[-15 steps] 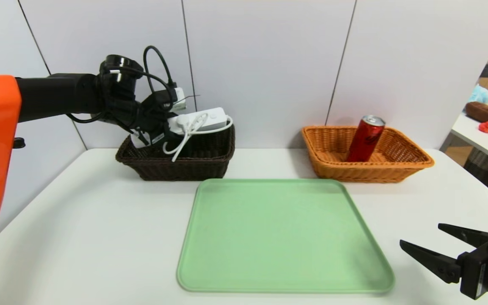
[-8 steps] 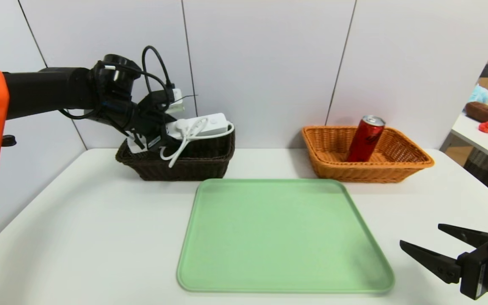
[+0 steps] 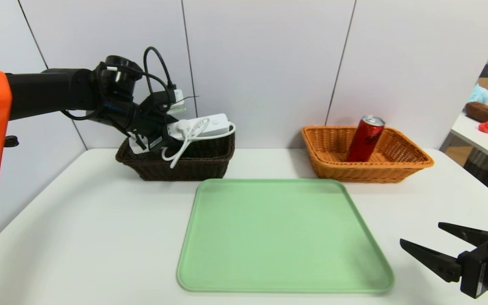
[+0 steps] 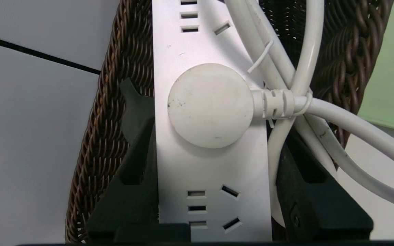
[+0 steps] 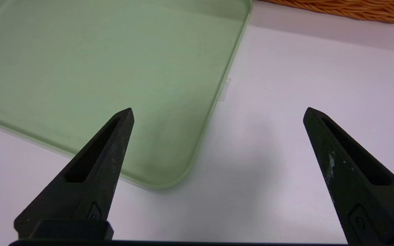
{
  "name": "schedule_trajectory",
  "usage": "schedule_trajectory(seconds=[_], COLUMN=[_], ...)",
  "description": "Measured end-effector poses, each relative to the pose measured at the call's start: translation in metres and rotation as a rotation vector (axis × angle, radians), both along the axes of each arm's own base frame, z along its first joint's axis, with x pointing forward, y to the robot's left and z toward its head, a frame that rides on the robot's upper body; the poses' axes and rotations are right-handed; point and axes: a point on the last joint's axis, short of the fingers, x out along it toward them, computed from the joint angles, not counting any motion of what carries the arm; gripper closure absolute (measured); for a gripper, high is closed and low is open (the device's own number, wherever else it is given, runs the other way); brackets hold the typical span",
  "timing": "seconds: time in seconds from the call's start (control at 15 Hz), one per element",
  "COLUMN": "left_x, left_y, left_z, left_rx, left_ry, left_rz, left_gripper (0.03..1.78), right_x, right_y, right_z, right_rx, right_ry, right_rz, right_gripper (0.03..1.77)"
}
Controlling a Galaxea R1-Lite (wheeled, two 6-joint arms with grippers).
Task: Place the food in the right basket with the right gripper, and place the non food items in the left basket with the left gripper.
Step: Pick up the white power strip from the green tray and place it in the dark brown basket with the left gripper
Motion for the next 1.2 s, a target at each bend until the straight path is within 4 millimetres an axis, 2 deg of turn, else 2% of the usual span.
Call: schedule_trajectory(seconds=[0.47,1.0,1.2], left_x=[-0.001,-0.013,-0.018], left_y=[0.000,0.014,0.017], left_z=[0.002,0.036,0.043], left_rx=[-0.002,-0.059,-0.065], left_ry=[-0.004,-0.090,-0.099], left_rz=[0.006,0.067,0.075], left_gripper=[0.87,0.87,0.87], right_x=[0.000,0.000,0.000], right_y=[0.000,0.000,0.000], right_z=[0.000,0.000,0.001], right_rx=[0.000,0.001,0.001], right_ry=[0.000,-0.002,-0.004], right_rz=[0.001,0.001,0.004], right_gripper=[0.09,0.09,0.09])
